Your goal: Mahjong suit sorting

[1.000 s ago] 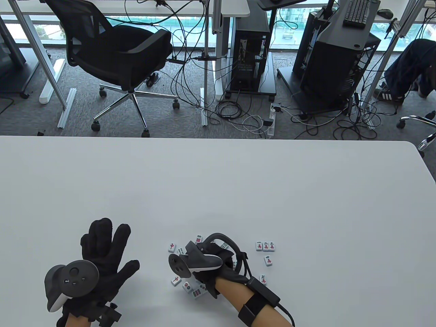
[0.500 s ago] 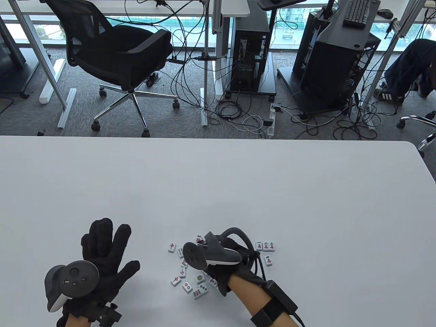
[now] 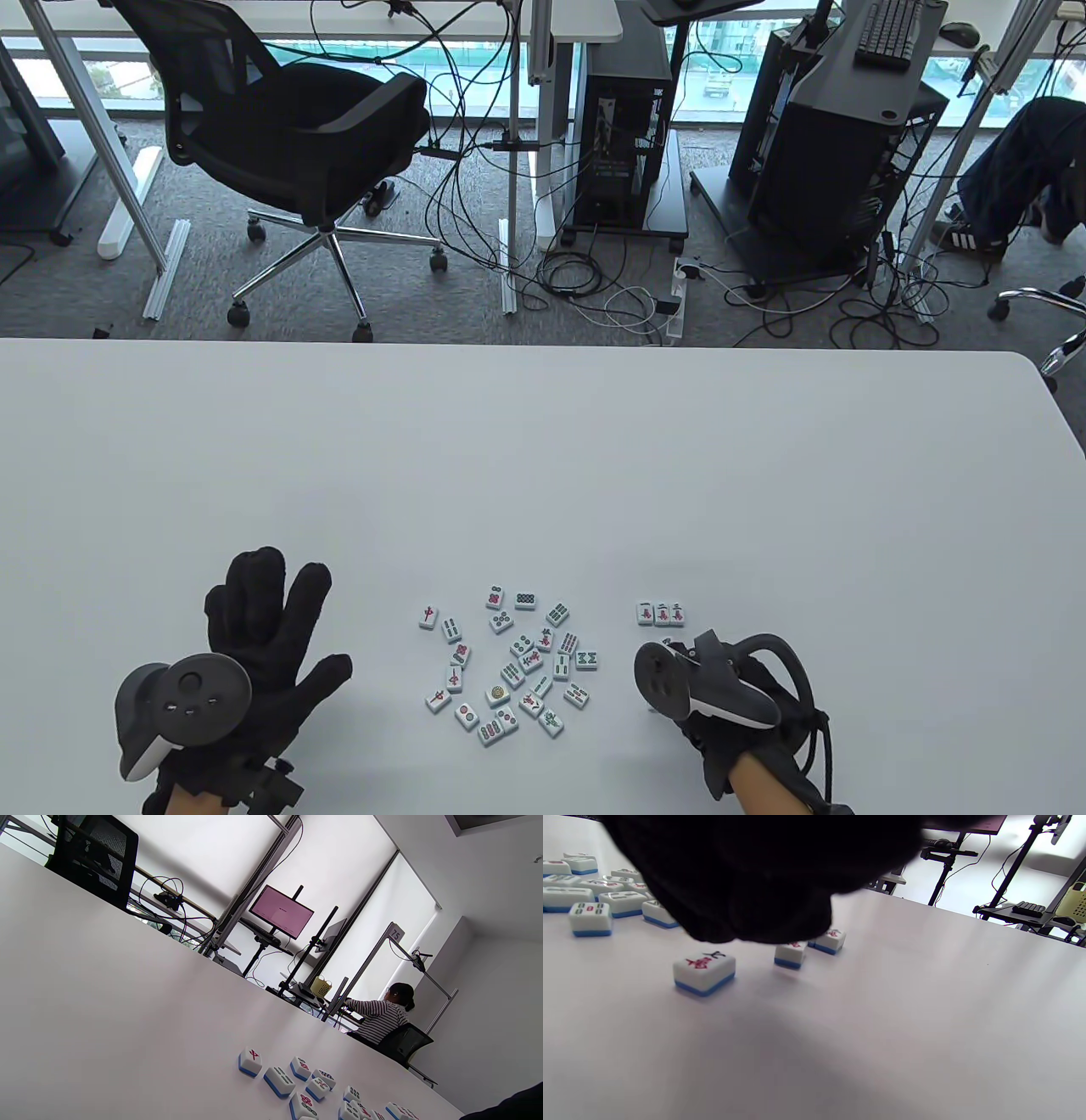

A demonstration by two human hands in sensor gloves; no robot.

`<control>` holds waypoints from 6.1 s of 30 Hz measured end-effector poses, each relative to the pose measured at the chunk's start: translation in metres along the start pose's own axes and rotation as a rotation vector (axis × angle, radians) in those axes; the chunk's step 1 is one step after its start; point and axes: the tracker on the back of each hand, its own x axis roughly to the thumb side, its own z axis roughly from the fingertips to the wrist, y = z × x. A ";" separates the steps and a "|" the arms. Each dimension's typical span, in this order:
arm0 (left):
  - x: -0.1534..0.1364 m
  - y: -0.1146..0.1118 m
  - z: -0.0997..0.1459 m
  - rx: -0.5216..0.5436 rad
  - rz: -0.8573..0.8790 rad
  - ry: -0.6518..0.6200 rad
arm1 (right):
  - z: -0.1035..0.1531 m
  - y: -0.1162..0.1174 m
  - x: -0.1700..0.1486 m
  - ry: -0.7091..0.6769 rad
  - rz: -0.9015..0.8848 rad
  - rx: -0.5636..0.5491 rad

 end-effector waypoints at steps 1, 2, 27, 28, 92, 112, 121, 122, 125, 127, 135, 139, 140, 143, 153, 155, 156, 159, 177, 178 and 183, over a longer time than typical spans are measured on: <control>0.000 -0.001 0.000 -0.004 -0.001 0.003 | 0.000 0.005 -0.002 0.005 0.013 0.008; -0.001 -0.001 0.000 -0.007 -0.002 0.005 | 0.000 0.008 -0.003 0.009 0.021 0.014; -0.001 -0.003 -0.001 -0.014 -0.004 0.009 | -0.011 -0.014 0.024 -0.006 -0.069 -0.132; -0.001 -0.003 -0.001 -0.013 -0.004 0.009 | -0.013 -0.016 0.028 -0.018 -0.078 -0.144; 0.000 -0.001 -0.002 -0.012 0.012 0.002 | -0.110 -0.027 0.119 -0.132 0.086 -0.056; 0.000 0.000 -0.002 -0.004 0.016 0.007 | -0.117 -0.022 0.118 -0.235 0.132 -0.043; 0.000 0.001 -0.001 -0.003 0.017 0.004 | -0.118 -0.022 0.113 -0.273 0.064 -0.092; 0.000 0.001 -0.002 -0.002 0.018 0.004 | -0.117 -0.025 0.112 -0.274 0.047 -0.098; 0.000 0.001 -0.001 -0.003 0.019 0.004 | -0.110 -0.036 0.104 -0.270 0.016 -0.117; 0.000 0.001 -0.001 -0.004 0.019 0.003 | -0.102 -0.048 0.094 -0.257 -0.022 -0.144; 0.001 0.000 -0.001 -0.007 0.013 -0.003 | -0.073 -0.060 0.033 -0.146 -0.017 -0.156; 0.001 0.000 -0.001 -0.011 0.009 -0.002 | -0.054 -0.043 0.010 -0.104 -0.006 -0.114; 0.001 -0.001 -0.001 -0.012 0.008 -0.002 | -0.051 -0.039 0.006 -0.098 -0.013 -0.106; 0.002 -0.003 -0.002 -0.022 0.000 -0.002 | -0.040 -0.025 -0.002 -0.069 -0.019 -0.092; 0.002 -0.005 -0.003 -0.034 -0.009 0.005 | -0.039 0.009 -0.021 0.004 0.036 -0.021; 0.003 -0.005 -0.003 -0.036 -0.009 0.007 | -0.040 0.012 -0.020 0.004 0.041 -0.013; 0.003 -0.005 -0.003 -0.037 -0.011 0.007 | -0.040 0.013 -0.020 0.001 0.045 -0.012; 0.003 -0.005 -0.003 -0.038 -0.011 0.007 | -0.041 0.015 -0.019 -0.002 0.057 -0.009; 0.003 -0.005 -0.003 -0.039 -0.008 0.007 | -0.036 0.007 -0.015 0.016 0.025 -0.064; 0.003 -0.005 -0.004 -0.040 -0.008 0.007 | -0.034 0.004 -0.014 0.018 0.016 -0.081; 0.003 -0.006 -0.004 -0.045 -0.013 0.004 | -0.027 -0.016 -0.010 0.023 -0.050 -0.179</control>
